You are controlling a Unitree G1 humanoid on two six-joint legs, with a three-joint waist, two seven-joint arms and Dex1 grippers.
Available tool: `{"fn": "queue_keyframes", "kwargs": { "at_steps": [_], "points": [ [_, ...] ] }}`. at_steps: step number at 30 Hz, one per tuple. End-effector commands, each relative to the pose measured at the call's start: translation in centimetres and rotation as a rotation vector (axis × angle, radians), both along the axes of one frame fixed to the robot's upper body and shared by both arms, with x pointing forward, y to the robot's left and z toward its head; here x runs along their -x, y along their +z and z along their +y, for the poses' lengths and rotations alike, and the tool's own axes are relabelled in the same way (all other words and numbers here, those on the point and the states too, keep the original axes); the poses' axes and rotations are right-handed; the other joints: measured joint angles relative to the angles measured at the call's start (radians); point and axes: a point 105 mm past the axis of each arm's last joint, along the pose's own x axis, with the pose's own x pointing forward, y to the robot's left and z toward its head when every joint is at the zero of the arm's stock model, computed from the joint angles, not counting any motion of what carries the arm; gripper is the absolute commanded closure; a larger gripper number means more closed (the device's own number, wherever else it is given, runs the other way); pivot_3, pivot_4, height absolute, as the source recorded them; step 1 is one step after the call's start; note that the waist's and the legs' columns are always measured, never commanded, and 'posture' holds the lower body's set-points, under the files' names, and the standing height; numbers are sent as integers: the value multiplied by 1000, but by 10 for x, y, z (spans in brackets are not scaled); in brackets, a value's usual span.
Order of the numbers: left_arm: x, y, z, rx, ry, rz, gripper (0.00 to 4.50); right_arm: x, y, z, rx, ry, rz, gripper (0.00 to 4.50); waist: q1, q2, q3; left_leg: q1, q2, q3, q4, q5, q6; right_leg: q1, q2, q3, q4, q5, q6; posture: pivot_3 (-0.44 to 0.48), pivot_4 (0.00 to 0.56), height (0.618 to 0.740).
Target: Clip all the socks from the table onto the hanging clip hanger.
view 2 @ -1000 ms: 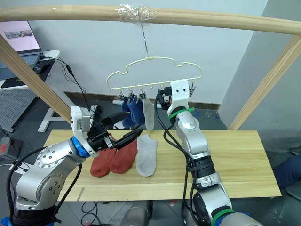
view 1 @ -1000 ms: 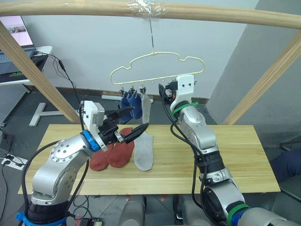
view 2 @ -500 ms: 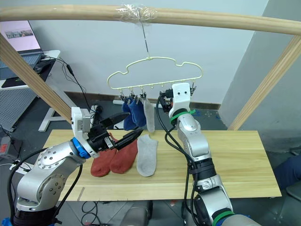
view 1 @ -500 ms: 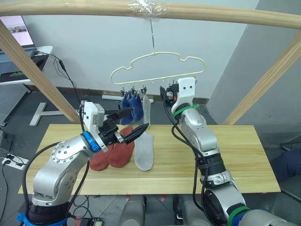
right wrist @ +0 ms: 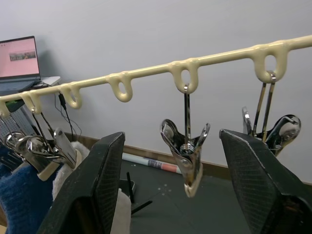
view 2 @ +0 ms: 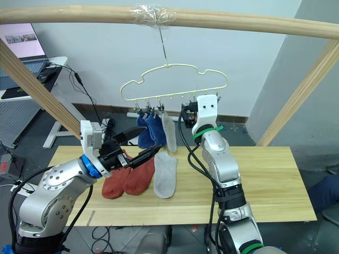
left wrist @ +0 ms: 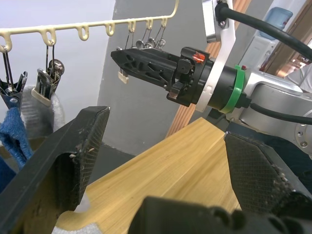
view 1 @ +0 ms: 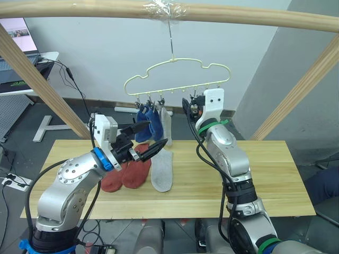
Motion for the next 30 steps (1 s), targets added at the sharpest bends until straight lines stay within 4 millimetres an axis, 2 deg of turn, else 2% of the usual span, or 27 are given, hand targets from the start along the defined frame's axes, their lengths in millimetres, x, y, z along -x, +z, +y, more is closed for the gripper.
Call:
{"fn": "queue_keyframes", "kwargs": {
  "at_steps": [1,12,30],
  "points": [
    [6,10,-6,-3,-24,-58,199,5,19,9,-24,31,-62,1276,0,0,0,0,0,0,0,0,0,0,0,0,0,0,0,217,218,740],
    [7,16,-5,15,-4,-80,199,-4,24,13,-35,43,-80,1276,0,0,0,0,0,0,0,0,0,0,0,0,0,0,0,229,218,740],
    [5,23,-5,21,13,-108,199,-4,29,27,-82,86,-75,1276,1,0,0,0,0,0,0,0,0,0,0,0,0,0,0,240,219,740]
  ]
}}
